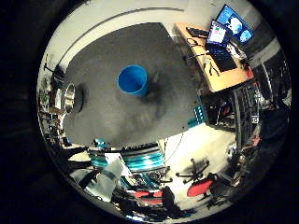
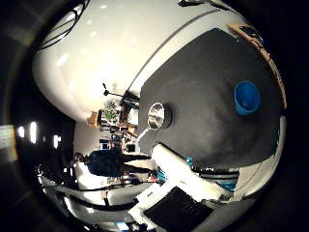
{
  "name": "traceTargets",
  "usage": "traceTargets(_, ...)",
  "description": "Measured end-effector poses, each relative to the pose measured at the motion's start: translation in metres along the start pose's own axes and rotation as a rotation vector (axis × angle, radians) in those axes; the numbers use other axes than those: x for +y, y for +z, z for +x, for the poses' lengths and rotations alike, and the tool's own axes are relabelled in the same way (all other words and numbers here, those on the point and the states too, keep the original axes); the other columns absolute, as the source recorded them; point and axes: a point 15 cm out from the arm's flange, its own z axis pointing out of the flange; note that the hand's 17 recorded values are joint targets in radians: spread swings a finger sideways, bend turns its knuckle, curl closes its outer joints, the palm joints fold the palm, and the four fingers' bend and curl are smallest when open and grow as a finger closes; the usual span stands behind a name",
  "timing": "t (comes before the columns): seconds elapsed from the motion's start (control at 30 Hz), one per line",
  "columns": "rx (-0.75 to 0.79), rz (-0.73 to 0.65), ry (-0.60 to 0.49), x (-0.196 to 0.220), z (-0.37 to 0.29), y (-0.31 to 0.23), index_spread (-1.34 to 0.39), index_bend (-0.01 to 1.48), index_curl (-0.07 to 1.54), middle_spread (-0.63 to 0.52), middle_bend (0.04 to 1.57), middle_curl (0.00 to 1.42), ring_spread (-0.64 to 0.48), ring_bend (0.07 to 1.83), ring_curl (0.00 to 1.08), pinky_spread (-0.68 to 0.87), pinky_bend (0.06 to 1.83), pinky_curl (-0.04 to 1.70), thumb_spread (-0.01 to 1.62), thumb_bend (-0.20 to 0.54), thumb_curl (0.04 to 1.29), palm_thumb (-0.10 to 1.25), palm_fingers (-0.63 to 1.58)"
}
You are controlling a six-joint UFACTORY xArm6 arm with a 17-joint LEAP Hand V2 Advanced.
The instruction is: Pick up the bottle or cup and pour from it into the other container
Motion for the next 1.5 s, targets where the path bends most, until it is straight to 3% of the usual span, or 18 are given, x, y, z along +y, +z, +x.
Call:
traceTargets(0.27, -0.103, 0.029, 0.067, 0.01, 0.048, 0.031, -0.22, 0.15, 0.25, 0.1, 0.21, 0.33, 0.21, 0.28, 0.26, 0.44, 0.42, 0.31, 1.04, -0.025, 0.3, 0.5, 0.12)
traceTargets(0.47, -0.223, 0.159, 0.103, 0.004, 0.079, 0.05, -0.22, 0.14, 0.25, 0.09, 0.22, 0.33, 0.21, 0.31, 0.27, 0.43, 0.44, 0.31, 1.03, -0.024, 0.3, 0.51, 0.12)
traceTargets(0.93, -0.334, 0.148, 0.285, 0.056, 0.151, 0.101, -0.21, 0.15, 0.24, 0.09, 0.24, 0.33, 0.21, 0.35, 0.27, 0.43, 0.48, 0.31, 1.03, -0.025, 0.3, 0.51, 0.1)
traceTargets(1.5, -0.39, 0.129, 0.296, 0.074, 0.169, 0.134, -0.21, 0.14, 0.24, 0.1, 0.25, 0.33, 0.19, 0.37, 0.26, 0.42, 0.49, 0.3, 1.03, -0.025, 0.3, 0.51, 0.08)
